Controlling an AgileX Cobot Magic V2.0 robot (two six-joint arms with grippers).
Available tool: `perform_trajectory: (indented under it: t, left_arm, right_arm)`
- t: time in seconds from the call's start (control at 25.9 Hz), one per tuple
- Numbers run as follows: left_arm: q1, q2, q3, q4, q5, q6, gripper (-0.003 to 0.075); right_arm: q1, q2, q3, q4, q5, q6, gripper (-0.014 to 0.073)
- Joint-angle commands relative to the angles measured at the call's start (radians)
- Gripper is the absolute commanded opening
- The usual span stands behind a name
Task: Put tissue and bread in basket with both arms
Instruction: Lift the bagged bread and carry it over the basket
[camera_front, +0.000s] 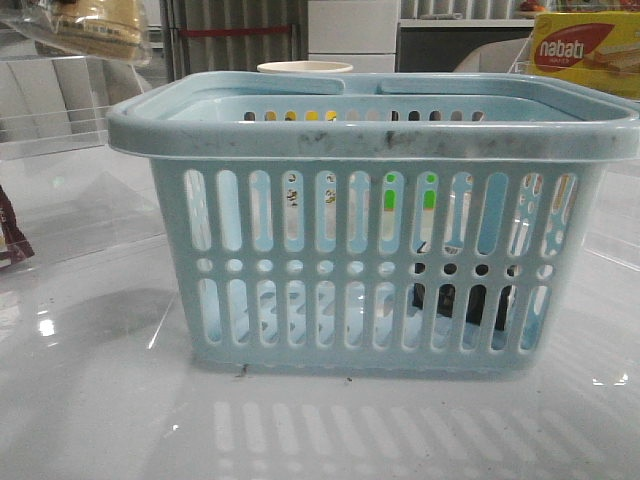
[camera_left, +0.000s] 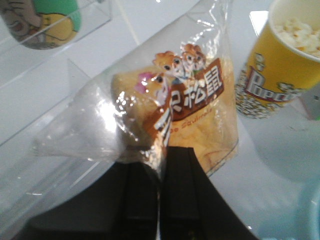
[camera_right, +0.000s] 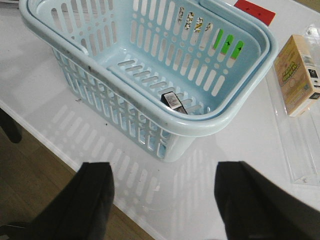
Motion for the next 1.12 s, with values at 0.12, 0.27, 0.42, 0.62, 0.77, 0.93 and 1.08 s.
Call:
perform_trajectory:
  t: [0.12, 0.27, 0.42, 0.62, 0.77, 0.93, 1.08]
  left_arm:
    - [-0.164, -0.165, -0.037, -0.012, 0.035, 0.012, 0.0091]
    - [-0.296, -0.185, -0.037, -0.012, 0.073, 0.097, 0.0091]
    - [-0.419, -0.171, -0.036, -0.012, 0.126, 0.193, 0.0091]
    - [-0.489, -0.105, -0.036, -0.003, 0.127, 0.193, 0.0091]
    - [-0.495, -0.043, -0.036, -0.003, 0.131, 0.193, 0.0129]
    - [-0.495, -0.003, -0.036, -0.003, 0.131, 0.193, 0.0280]
    - [-0.495, 0.005, -0.036, -0.010, 0.131, 0.191, 0.0452]
  right_arm:
    - [-0.001, 0.005, -0.023, 0.011, -0.067, -0.010, 0.0541]
    - [-0.001, 0.005, -0.023, 0.011, -0.067, -0.010, 0.0541]
    - [-0.001, 0.005, -0.023, 0.011, -0.067, -0.010, 0.0541]
    - [-0.001, 0.005, -0.023, 0.011, -0.067, -0.010, 0.0541]
    - [-0.001, 0.005, -0.023, 0.011, -0.067, -0.010, 0.0541]
    - [-0.001, 0.005, -0.023, 0.011, -0.067, -0.010, 0.0541]
    - [-0.001, 0.005, -0.023, 0.011, -0.067, -0.010, 0.0541]
